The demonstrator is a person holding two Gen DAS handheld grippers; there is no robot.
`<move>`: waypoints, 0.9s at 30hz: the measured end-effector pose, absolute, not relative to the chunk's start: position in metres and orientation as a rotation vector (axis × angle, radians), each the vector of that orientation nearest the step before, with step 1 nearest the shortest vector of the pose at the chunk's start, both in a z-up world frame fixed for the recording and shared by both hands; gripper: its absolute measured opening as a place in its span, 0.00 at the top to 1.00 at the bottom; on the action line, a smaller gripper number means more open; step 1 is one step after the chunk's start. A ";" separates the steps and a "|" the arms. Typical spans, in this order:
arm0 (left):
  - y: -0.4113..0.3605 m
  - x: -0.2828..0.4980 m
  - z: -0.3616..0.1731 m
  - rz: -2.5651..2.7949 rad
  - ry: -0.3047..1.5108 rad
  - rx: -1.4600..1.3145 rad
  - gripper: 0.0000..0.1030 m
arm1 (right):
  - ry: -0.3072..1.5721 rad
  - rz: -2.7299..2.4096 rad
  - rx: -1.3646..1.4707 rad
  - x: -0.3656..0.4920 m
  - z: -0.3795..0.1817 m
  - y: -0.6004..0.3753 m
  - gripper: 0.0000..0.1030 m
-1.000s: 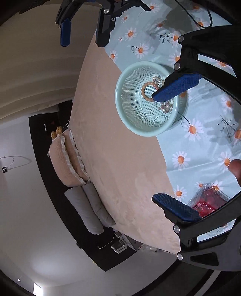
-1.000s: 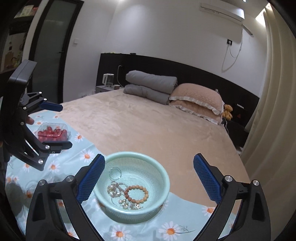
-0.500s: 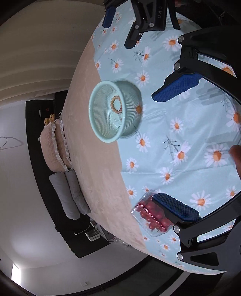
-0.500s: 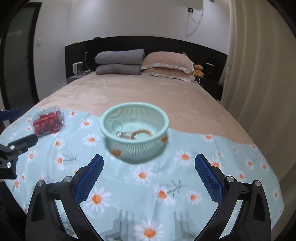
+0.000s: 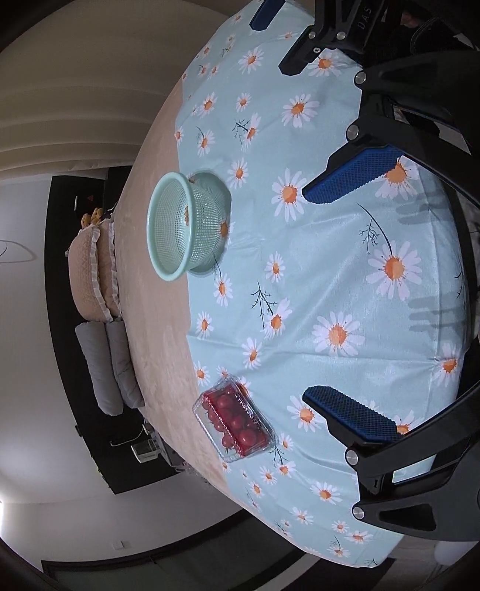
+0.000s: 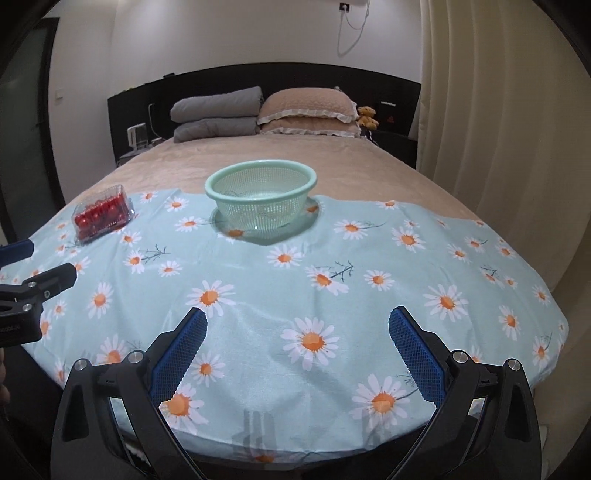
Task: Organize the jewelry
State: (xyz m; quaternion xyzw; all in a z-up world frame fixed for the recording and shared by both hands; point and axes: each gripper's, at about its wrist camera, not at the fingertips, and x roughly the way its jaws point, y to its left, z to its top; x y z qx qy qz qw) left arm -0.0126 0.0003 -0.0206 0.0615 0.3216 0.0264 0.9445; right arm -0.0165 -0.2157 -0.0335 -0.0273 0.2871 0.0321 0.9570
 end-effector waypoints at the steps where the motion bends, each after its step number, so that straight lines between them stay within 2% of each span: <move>1: 0.000 -0.016 -0.018 0.059 0.639 0.131 0.06 | 0.562 0.063 -0.056 -0.022 -0.029 -0.214 0.08; 27: 0.008 -0.024 -0.023 0.059 0.711 0.097 0.06 | 0.604 0.077 -0.090 -0.032 -0.021 -0.195 0.08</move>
